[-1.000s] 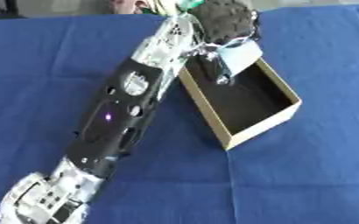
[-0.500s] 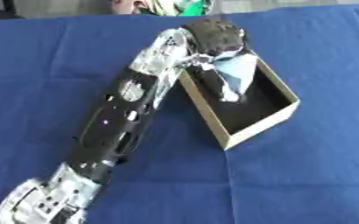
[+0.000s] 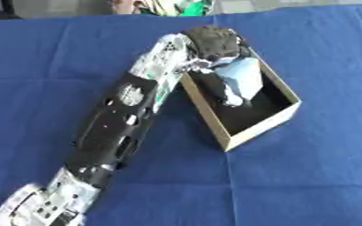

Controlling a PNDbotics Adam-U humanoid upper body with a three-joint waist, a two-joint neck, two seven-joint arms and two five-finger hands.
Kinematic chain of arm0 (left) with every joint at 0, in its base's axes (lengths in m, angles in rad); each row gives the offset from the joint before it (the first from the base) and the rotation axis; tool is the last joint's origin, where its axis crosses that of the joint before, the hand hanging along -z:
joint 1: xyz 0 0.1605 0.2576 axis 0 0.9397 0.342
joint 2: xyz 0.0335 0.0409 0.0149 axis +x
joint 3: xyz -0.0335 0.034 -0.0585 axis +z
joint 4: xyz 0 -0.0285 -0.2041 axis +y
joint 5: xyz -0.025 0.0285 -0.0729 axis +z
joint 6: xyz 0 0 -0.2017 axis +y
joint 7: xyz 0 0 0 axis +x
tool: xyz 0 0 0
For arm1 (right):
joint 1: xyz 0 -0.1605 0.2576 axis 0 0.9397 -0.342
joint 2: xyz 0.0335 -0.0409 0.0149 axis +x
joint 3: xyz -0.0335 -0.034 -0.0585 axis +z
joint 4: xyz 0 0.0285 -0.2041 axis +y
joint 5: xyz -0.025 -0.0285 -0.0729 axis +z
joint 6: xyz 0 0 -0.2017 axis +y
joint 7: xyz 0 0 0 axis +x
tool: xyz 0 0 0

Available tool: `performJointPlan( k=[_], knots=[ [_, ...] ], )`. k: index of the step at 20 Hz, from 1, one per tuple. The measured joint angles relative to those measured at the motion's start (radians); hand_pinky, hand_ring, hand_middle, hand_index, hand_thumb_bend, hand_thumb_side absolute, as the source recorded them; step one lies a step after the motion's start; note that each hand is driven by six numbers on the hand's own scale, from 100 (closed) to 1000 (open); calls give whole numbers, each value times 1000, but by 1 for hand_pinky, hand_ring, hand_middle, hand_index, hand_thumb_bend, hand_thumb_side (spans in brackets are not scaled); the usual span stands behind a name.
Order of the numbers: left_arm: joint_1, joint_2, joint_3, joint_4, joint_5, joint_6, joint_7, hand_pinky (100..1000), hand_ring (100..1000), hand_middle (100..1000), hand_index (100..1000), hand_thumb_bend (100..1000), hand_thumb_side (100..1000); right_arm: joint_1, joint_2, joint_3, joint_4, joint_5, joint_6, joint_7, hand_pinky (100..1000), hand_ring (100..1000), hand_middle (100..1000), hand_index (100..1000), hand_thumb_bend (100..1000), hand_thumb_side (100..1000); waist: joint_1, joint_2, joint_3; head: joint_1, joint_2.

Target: Pick up objects on the table and place them in the box.

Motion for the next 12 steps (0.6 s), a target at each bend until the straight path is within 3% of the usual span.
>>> performJointPlan(
  k=[4, 6, 8, 10, 12],
  knots=[
    [3, 0, -6, 7, -20, -22, -34, 852, 1000, 951, 1000, 830, 723, 0, 0, 0, 0, 0, -1, -1, 728, 869, 609, 834, 100, 1000, 0, 0, 0, -1, 0],
    [7, -1, -6, 13, -31, -34, -57, 862, 1000, 964, 1000, 924, 738, 0, 0, 0, 0, 0, 0, -2, 728, 869, 609, 834, 100, 1000, 0, 0, 0, -2, 0],
    [8, -4, -5, 18, -40, -39, -71, 865, 1000, 961, 1000, 1000, 812, 0, 0, 0, 0, 0, 0, -3, 728, 869, 609, 834, 100, 1000, 0, 0, 0, -2, 0],
    [9, -8, -5, 19, -41, -39, -72, 849, 1000, 934, 1000, 1000, 863, 0, 0, 0, 0, 0, 1, -3, 728, 870, 608, 834, 100, 999, 0, 0, 0, -2, 0],
    [9, -8, -5, 18, -38, -33, -60, 841, 997, 927, 994, 942, 868, 0, 0, 0, 0, 0, 1, -3, 728, 870, 608, 834, 100, 999, 0, 0, 0, -2, 0]
  ],
)
